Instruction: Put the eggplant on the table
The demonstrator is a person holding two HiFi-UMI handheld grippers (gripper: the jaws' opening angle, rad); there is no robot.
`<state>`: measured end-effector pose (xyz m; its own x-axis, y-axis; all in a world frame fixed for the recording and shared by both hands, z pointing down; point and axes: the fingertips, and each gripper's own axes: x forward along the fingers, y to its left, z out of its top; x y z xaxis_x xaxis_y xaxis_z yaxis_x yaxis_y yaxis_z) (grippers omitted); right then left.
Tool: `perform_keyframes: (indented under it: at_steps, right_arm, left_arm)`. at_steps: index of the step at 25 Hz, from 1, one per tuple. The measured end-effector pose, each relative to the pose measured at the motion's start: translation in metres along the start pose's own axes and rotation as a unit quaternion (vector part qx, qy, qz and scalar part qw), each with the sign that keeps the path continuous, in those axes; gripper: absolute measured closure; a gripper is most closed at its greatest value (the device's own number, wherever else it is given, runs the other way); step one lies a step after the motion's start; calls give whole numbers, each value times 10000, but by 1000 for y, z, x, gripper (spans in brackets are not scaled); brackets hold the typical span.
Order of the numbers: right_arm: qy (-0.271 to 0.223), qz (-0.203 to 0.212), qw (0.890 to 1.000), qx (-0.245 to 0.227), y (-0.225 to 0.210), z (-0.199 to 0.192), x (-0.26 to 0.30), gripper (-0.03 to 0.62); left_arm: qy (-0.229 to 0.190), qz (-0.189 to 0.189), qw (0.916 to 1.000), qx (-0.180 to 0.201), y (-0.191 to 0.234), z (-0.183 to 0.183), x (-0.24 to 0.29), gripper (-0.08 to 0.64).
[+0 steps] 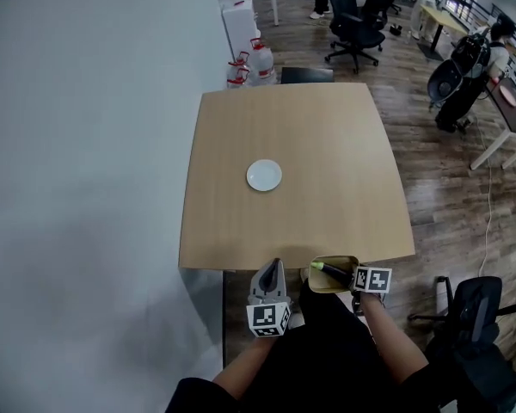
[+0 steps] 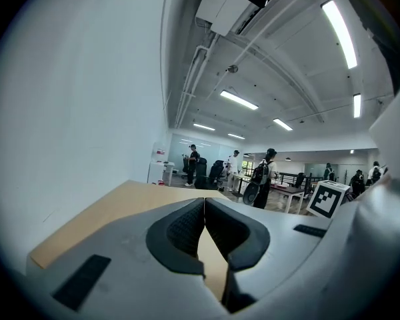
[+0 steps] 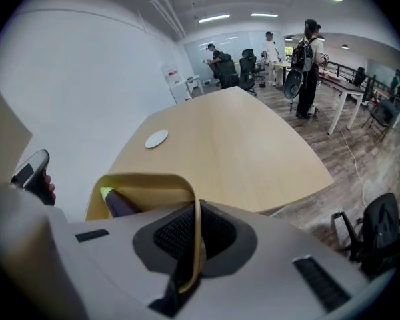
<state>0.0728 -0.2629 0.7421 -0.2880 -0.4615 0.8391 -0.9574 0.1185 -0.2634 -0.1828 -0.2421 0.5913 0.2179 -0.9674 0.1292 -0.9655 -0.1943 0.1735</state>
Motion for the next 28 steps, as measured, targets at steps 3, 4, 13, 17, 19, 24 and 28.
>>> perform_keyframes:
  at_steps: [3, 4, 13, 17, 19, 24, 28]
  right_arm:
    - [10, 104, 9999, -57, 2, 24, 12, 528]
    - [-1, 126, 9999, -53, 3, 33, 16, 528]
    - [-4, 216, 9996, -174, 11, 133, 69, 528]
    - [7, 212, 9997, -95, 4, 179, 97, 528]
    - [54, 243, 9997, -74, 1, 193, 110, 528]
    - [291, 300, 9991, 8, 1, 220, 147, 528]
    - [353, 276, 9990, 4, -1, 239, 178, 528]
  left_arm:
    - [-49, 133, 9999, 36, 3, 6, 18, 545]
    - [-54, 140, 9999, 49, 4, 9, 25, 545]
    - [42, 106, 9999, 85, 17, 15, 122, 545]
    - [98, 195, 9997, 82, 21, 15, 161, 545]
    - [155, 279, 9995, 70, 23, 12, 174, 545]
    - [290, 495, 9983, 81, 32, 12, 203, 545]
    - [300, 656, 9974, 80, 39, 9, 224, 545]
